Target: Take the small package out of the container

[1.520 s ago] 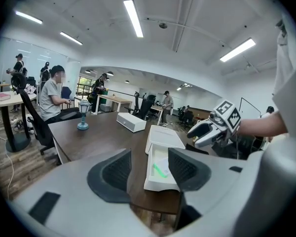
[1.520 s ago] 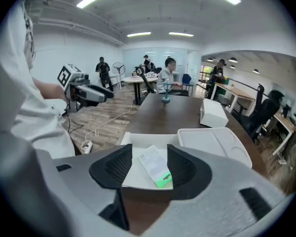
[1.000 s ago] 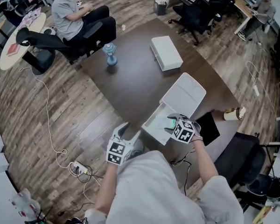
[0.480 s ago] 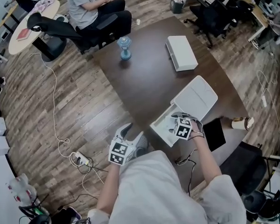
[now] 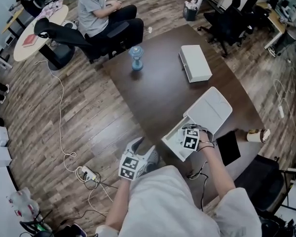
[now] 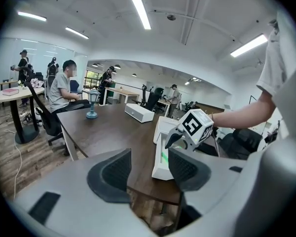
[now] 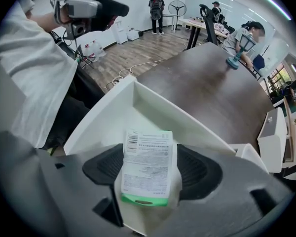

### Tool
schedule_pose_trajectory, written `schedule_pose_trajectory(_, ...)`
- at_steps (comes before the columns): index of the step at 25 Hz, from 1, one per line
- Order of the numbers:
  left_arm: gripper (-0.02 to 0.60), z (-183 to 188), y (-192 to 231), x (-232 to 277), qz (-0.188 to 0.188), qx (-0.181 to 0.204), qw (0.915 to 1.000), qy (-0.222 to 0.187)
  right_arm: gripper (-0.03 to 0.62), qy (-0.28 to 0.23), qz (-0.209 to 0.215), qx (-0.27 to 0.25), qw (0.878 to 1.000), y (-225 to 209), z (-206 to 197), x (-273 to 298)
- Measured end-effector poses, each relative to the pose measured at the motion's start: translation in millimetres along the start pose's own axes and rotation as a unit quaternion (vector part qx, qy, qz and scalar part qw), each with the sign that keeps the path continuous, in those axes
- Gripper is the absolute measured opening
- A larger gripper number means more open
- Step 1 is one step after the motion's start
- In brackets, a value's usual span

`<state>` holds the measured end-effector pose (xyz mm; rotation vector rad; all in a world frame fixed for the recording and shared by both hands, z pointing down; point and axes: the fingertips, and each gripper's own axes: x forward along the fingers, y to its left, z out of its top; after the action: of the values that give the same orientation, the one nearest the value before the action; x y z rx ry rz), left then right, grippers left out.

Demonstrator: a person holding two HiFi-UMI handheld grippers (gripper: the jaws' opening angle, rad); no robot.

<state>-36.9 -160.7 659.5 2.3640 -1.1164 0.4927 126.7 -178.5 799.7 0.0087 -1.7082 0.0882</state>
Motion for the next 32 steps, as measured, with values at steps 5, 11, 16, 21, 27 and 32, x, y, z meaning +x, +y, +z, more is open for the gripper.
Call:
schedule_pose_trajectory(5, 0.227, 8, 0, -2, 0.009, 0.006, 0.9999, -0.009, 0.347, 0.024, 0.009, -0.011, 1.0, 4, -4, -1)
schedule_pose_trajectory(11, 0.213, 14, 10, -7, 0.031, 0.001, 0.9993, -0.021, 0.336, 0.028, 0.004, -0.016, 0.999, 5, 2, 4)
schedule_pose_trajectory(16, 0.212, 10, 8, -5, 0.026, 0.003, 0.9995, -0.018, 0.33, -0.004, 0.014, 0.02, 1.0, 5, 6, 3)
schedule_pose_trajectory(21, 0.212, 9, 6, -4, 0.023, 0.004, 0.9996, -0.013, 0.327, -0.013, 0.015, 0.035, 0.999, 4, 6, 1)
schedule_pose_trajectory(27, 0.21, 8, 1, -3, 0.011, -0.002, 0.9999, -0.011, 0.324, -0.029, 0.013, 0.051, 0.998, 4, 7, -5)
schedule_pose_trajectory(32, 0.209, 10, 1, -2, 0.01, -0.008, 0.9998, -0.013, 0.322, -0.043, 0.008, 0.063, 0.997, 1, 7, -10)
